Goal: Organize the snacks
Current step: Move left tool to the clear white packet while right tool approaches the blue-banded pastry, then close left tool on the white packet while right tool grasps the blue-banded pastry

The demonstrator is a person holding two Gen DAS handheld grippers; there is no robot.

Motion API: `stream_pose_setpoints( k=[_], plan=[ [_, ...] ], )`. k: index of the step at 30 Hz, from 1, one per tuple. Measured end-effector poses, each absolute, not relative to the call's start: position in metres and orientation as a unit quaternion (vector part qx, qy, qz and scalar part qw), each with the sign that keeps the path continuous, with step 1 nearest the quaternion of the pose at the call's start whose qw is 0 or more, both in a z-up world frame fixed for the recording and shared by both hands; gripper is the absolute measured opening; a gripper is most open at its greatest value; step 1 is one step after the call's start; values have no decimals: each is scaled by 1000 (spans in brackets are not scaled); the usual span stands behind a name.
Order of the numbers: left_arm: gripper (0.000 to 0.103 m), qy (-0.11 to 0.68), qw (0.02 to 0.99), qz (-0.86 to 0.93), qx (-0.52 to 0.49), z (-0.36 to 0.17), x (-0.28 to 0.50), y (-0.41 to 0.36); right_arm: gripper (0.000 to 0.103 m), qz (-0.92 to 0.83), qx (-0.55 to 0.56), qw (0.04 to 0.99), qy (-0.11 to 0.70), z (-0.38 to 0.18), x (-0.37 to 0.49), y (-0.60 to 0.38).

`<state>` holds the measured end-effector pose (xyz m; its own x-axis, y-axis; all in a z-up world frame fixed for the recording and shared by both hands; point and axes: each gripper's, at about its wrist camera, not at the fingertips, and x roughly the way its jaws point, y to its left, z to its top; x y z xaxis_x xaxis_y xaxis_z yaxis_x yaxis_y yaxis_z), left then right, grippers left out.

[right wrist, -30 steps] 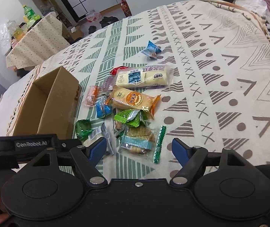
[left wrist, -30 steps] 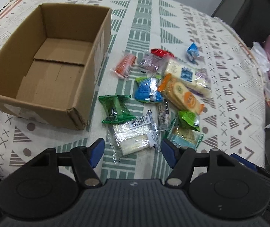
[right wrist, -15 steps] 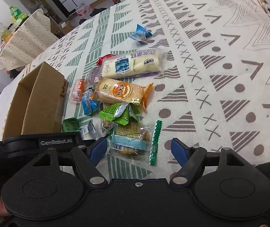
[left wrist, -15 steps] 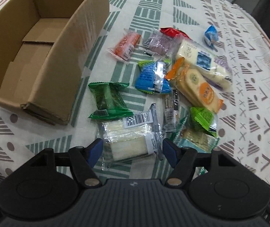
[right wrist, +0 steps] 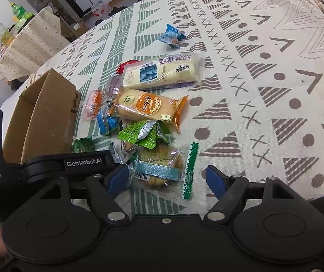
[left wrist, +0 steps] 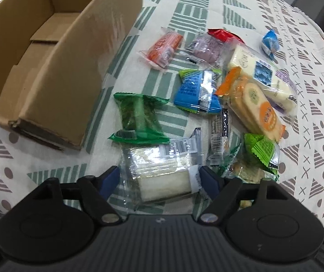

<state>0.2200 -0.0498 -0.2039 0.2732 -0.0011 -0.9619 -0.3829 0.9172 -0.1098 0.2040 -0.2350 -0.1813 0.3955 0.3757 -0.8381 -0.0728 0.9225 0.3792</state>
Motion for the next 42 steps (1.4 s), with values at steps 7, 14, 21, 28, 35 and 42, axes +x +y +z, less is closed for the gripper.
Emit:
stream_pose_setpoints(
  k=[7, 14, 21, 28, 35, 42],
  plan=[
    [55, 588, 783, 110, -172, -194, 217, -46, 79, 133, 154, 821, 533, -182, 205, -237],
    [55, 578, 783, 109, -202, -184, 203, -31, 80, 136, 153, 818, 538, -187, 209, -230],
    [55, 566, 789, 113, -209, -173, 193, -21, 80, 136, 179, 803, 551, -197, 216, -227],
    [55, 554, 798, 104, -214, -160, 181, -20, 80, 122, 183, 801, 557, -201, 220, -221],
    [55, 554, 793, 116, -227, -168, 172, -11, 81, 93, 155, 812, 556, -205, 223, -210],
    [55, 551, 792, 117, -236, -171, 169, -5, 74, 66, 81, 823, 558, -206, 223, -188]
  ],
)
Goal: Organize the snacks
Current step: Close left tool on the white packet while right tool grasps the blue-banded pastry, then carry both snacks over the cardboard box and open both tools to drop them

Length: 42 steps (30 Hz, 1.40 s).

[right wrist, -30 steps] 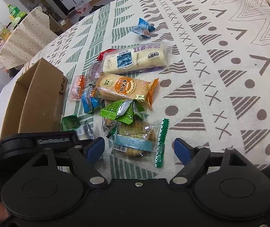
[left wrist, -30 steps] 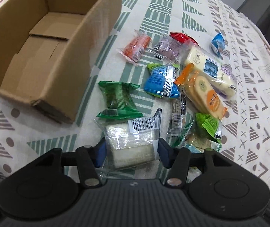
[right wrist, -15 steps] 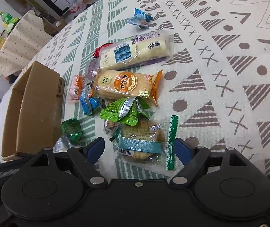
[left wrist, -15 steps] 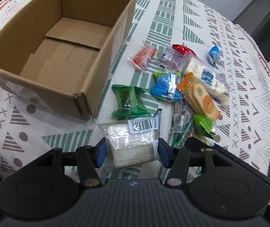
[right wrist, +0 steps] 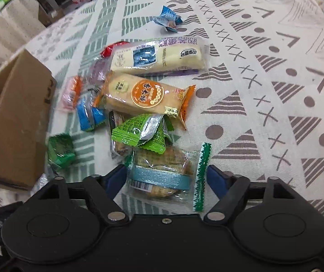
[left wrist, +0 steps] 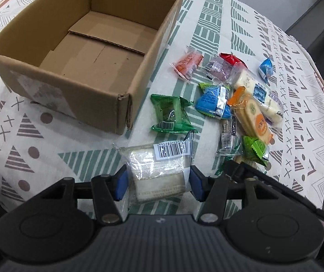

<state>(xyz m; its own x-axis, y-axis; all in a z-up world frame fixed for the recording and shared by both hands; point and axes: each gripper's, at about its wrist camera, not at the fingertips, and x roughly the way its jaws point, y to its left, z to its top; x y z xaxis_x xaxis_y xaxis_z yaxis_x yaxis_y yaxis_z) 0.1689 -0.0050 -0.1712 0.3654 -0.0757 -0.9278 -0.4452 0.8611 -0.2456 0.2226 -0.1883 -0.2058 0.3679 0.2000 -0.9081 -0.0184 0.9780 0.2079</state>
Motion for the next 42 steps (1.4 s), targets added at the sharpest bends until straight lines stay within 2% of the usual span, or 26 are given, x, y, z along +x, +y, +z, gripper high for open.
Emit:
stream_pose_setpoints(
  k=[2, 3, 4, 7, 22, 34, 42],
  plan=[
    [55, 548, 794, 117, -235, -169, 168, -4, 67, 62, 67, 826, 557, -206, 222, -184],
    [55, 547, 795, 118, -235, -167, 167, -5, 58, 64, 63, 827, 555, -206, 221, -182],
    [55, 546, 796, 117, -234, -165, 167, -5, 54, 71, 61, 828, 553, -204, 220, -180],
    [55, 536, 805, 111, -229, -155, 166, -6, 50, 69, 83, 827, 552, -199, 216, -188],
    [55, 490, 838, 58, -235, -100, 148, -12, 50, 104, 175, 850, 487, -136, 179, -212],
    [55, 440, 863, 70, -238, -54, 138, 30, 50, 144, 171, 873, 434, -81, 176, -177],
    [55, 420, 875, 85, -223, -35, 136, 64, 50, 169, 171, 876, 419, -64, 180, -146]
  ],
)
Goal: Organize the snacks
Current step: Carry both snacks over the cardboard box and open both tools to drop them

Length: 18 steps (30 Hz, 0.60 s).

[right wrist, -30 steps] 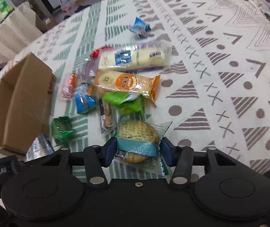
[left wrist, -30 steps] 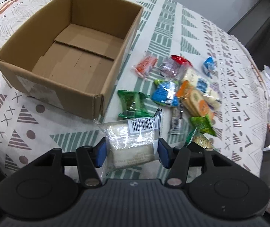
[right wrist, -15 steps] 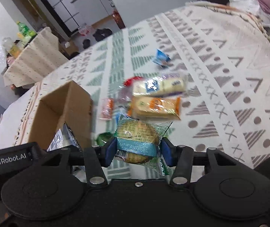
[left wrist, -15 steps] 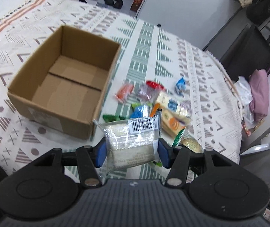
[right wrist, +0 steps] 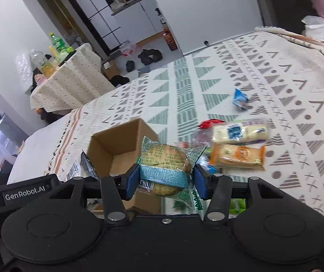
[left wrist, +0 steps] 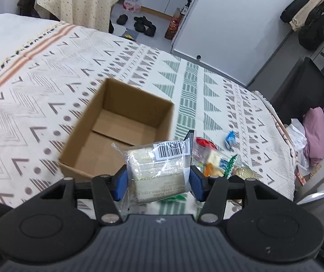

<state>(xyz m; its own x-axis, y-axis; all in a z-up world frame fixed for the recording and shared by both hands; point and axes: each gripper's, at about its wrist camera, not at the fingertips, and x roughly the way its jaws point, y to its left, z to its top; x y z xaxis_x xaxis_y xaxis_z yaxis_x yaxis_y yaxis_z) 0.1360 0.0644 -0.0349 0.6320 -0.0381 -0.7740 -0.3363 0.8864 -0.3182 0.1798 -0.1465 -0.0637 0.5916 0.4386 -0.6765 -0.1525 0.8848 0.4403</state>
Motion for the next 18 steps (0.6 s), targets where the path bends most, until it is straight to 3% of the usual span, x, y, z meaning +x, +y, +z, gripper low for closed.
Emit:
stream_pose_setpoints(
  k=[18],
  plan=[
    [55, 440, 867, 105, -207, -57, 155, 121, 50, 204, 137, 877, 413, -62, 188, -82]
  ],
)
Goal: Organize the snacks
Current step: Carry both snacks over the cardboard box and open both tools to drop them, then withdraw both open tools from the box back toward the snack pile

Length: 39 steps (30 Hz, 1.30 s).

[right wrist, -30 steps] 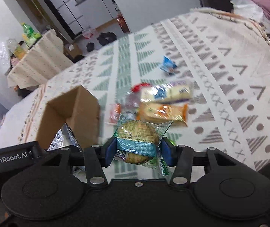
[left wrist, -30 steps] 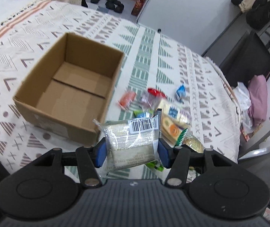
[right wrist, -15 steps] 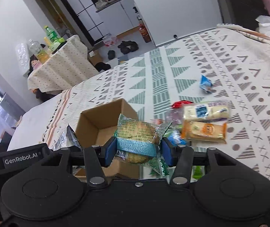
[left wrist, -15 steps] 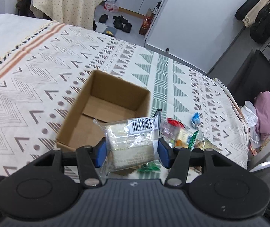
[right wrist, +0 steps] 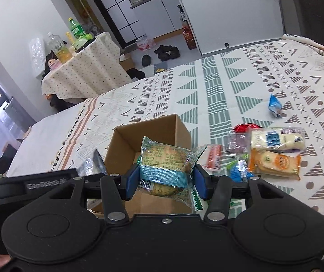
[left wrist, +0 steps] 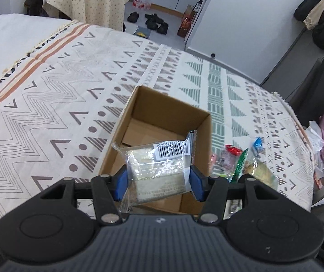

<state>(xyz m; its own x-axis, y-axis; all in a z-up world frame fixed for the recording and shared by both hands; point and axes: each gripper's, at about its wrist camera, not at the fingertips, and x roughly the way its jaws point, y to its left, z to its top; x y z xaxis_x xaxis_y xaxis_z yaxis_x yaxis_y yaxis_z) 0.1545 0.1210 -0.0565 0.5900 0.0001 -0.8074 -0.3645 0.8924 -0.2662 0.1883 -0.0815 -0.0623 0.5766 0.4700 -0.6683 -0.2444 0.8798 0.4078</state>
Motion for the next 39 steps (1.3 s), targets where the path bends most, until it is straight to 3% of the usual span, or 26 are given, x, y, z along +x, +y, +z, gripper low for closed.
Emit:
stream_pose_setpoints(
  k=[16, 19, 23, 28, 30, 34, 39],
  plan=[
    [56, 458, 848, 125, -234, -93, 170, 142, 50, 207, 123, 869, 432, -85, 203, -61],
    [59, 449, 848, 130, -251, -92, 166, 147, 50, 209, 127, 866, 436, -89, 204, -60],
    [70, 434, 851, 141, -259, -87, 156, 148, 50, 215, 128, 863, 439, -91, 206, -55],
    [73, 416, 852, 160, -275, -81, 145, 155, 51, 223, 137, 860, 437, -90, 209, -49],
    [73, 413, 853, 157, -278, -80, 143, 156, 55, 229, 144, 858, 437, -89, 209, -47],
    [77, 426, 847, 154, -279, -80, 143, 156, 80, 217, 139, 864, 434, -89, 206, -53],
    [78, 443, 850, 152, -241, -74, 143, 139, 87, 193, 138, 869, 434, -88, 198, -78]
  ],
)
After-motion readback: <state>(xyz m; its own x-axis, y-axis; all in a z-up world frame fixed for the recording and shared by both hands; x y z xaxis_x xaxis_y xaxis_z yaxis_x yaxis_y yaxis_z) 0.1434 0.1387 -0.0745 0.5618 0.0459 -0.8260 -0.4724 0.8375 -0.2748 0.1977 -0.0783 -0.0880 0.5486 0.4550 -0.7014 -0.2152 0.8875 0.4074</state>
